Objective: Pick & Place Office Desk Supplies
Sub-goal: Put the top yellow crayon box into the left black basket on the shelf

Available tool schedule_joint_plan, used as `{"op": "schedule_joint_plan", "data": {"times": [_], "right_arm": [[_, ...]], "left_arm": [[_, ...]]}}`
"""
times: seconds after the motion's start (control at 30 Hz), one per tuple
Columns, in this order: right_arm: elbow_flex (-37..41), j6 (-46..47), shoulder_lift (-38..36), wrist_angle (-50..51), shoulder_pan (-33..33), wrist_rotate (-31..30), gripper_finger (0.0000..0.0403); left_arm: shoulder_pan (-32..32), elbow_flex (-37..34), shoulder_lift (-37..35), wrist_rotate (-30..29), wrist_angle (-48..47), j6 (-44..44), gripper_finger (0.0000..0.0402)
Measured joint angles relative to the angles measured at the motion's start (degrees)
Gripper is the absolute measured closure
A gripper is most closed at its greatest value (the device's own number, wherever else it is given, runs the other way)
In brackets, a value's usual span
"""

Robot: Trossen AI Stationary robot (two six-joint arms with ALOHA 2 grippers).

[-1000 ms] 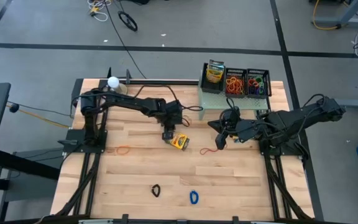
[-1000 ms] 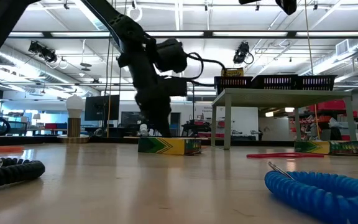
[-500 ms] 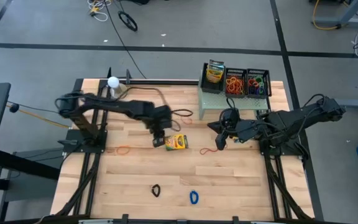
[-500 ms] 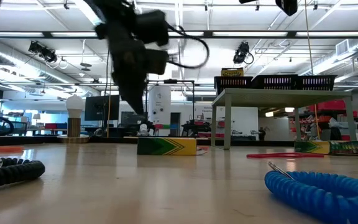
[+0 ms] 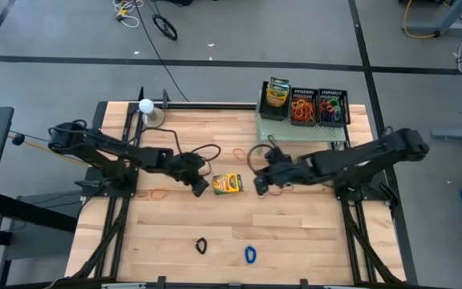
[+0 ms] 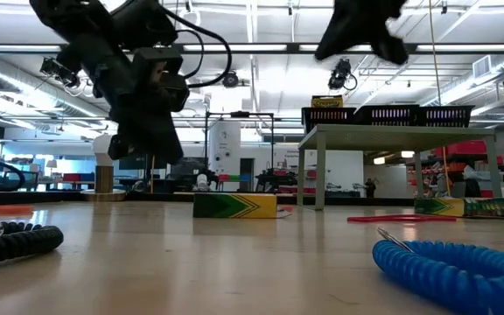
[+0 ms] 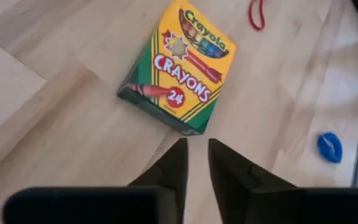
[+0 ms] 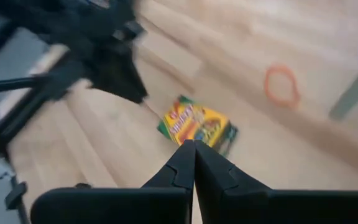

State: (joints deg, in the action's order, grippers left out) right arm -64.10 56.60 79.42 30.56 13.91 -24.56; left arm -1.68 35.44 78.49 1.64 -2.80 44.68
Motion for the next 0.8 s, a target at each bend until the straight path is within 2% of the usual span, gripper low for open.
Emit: {"op": "schedule_joint_plan", "data": {"times": [0.17, 0.3, 0.47, 0.6, 0.8], "right_arm": [[0.0, 8.37, 7.98, -1.75, -2.61, 6.23, 0.0362], [0.0, 12.98, 13.1, -6.69, -3.32, 9.48, 0.0318], [0.0, 16.11, 18.46, -10.62, -4.4, 9.6, 0.0279], [0.0, 16.26, 22.49, -13.29, -6.28, 11.16, 0.0273], [0.0, 16.25, 27.17, -14.87, -8.9, 12.77, 0.0272]], "left_arm": [[-1.07, 0.07, 1.89, -5.83, 1.44, 1.62, 0.0309], [-2.21, -0.28, 4.14, -6.93, 2.75, -1.42, 0.0334], [-2.5, -8.31, 4.52, -4.16, 20.78, -2.27, 0.0392], [-2.49, -15.24, 4.52, -2.2, 33.62, 0.35, 0.0395], [-2.49, -17.86, 4.52, -0.13, 35.66, 1.1, 0.0395]]}}
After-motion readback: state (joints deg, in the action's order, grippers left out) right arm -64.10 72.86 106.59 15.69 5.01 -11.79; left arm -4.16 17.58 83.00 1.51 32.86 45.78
